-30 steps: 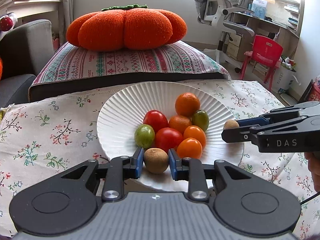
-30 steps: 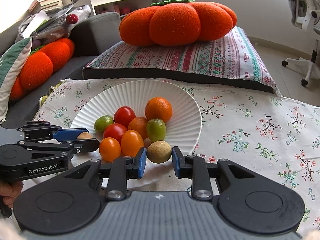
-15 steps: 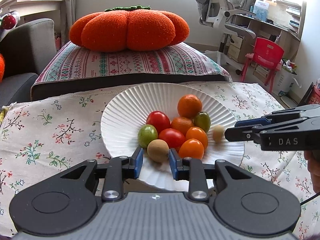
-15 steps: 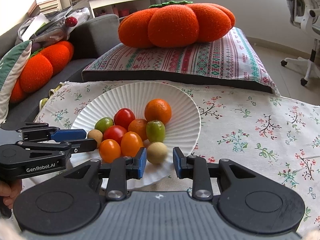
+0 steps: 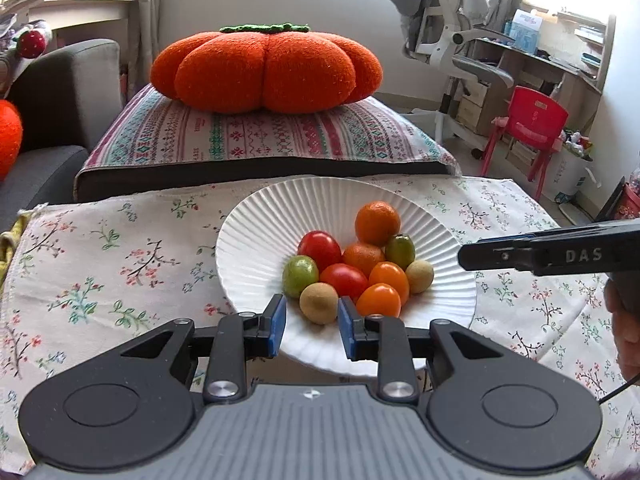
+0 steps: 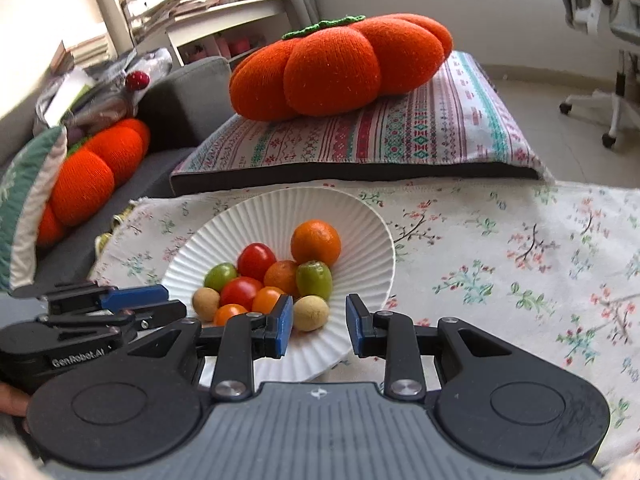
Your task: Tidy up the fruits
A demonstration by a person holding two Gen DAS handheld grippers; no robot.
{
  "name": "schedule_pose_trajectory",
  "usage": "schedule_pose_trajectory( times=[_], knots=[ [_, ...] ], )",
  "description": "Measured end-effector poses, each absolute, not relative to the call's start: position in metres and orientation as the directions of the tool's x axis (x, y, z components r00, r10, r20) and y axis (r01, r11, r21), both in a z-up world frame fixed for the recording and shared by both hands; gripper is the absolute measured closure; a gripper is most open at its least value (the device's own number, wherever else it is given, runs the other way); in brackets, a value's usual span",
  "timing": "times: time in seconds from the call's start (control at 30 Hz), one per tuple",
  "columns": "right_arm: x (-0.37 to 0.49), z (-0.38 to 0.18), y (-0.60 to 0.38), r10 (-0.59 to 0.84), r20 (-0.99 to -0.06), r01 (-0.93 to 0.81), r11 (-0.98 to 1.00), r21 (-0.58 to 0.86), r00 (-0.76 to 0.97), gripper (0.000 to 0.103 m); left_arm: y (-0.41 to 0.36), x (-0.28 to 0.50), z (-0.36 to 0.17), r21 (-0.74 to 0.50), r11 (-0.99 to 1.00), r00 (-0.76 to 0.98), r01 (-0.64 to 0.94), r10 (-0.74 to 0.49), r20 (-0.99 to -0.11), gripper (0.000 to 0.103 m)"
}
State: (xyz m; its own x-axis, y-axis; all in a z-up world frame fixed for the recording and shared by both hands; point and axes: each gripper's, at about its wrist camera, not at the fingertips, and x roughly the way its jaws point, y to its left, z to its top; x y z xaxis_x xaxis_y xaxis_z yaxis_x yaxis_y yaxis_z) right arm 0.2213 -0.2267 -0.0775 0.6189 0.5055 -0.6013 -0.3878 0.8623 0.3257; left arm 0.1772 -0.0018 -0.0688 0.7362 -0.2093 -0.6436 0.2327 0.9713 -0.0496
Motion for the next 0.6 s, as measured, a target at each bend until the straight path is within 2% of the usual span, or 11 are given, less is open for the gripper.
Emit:
schedule_pose_trajectory(
  times=[0.17, 0.3, 0.37, 0.4, 0.43, 0.6],
  knots=[
    [0.211, -0.072, -0.231, 0.533, -0.586, -0.402, 0.846, 0.351, 0.610, 0.076, -0.002, 0.169, -0.063, -0.033, 0.975, 0.734, 0.220, -0.188, -0.652, 0.092],
    [0.201, -0.063, -0.241, 0.555, -0.561, -0.406, 0.832, 0.379, 0.614, 0.076, 0.001, 0.160, -0.056, -0.050, 0.980, 0.727, 0.191, -0.176, -0.664, 0.085],
    [0.195, -0.060, -0.245, 0.566, -0.551, -0.406, 0.824, 0.394, 0.614, 0.076, 0.000, 0.150, -0.051, -0.023, 0.983, 0.740, 0.182, -0.152, -0.656, 0.075],
    [0.192, -0.058, -0.246, 0.573, -0.545, -0.412, 0.819, 0.398, 0.612, 0.076, -0.001, 0.145, -0.048, -0.001, 0.985, 0.750, 0.170, -0.130, -0.648, 0.065],
    [0.187, -0.056, -0.246, 0.576, -0.542, -0.418, 0.817, 0.396, 0.612, 0.075, -0.002, 0.139, -0.046, 0.017, 0.987, 0.758, 0.161, -0.112, -0.643, 0.058],
    [0.164, -0.046, -0.252, 0.577, -0.540, -0.416, 0.816, 0.401, 0.612, 0.072, -0.001, 0.113, -0.034, 0.009, 0.992, 0.774, 0.126, -0.093, -0.627, 0.046]
  ],
)
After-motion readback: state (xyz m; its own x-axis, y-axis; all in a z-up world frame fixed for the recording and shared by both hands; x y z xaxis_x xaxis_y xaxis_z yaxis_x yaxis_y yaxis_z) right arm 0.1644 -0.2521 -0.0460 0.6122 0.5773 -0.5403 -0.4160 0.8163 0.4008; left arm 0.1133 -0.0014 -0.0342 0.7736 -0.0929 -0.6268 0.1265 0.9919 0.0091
